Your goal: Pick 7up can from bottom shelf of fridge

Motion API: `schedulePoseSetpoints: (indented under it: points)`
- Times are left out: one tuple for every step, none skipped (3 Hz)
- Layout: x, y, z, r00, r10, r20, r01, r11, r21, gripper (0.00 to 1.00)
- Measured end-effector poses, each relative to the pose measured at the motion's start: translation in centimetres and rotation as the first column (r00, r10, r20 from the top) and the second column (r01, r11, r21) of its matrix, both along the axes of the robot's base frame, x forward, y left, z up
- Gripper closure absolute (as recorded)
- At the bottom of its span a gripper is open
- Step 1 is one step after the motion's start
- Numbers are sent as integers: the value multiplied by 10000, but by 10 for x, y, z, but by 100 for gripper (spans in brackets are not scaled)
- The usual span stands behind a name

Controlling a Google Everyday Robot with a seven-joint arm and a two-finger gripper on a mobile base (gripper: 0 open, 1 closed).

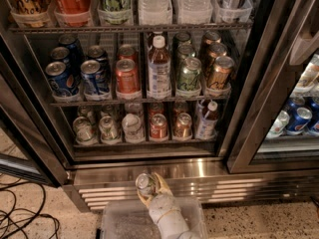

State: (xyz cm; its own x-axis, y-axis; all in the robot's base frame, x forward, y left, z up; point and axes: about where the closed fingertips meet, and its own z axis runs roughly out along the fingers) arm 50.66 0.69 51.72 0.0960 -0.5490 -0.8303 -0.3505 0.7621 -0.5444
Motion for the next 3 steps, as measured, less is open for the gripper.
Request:
schedulePoseSetpoints:
  points:
    - [10, 2, -5, 9940, 813, -727, -658, 9785, 1953, 100]
    - [4, 19, 6, 9870, 1548, -435, -1407, 9622, 2332, 100]
    - [4, 19, 6, 9870, 1551, -428, -1412, 9624, 2323, 100]
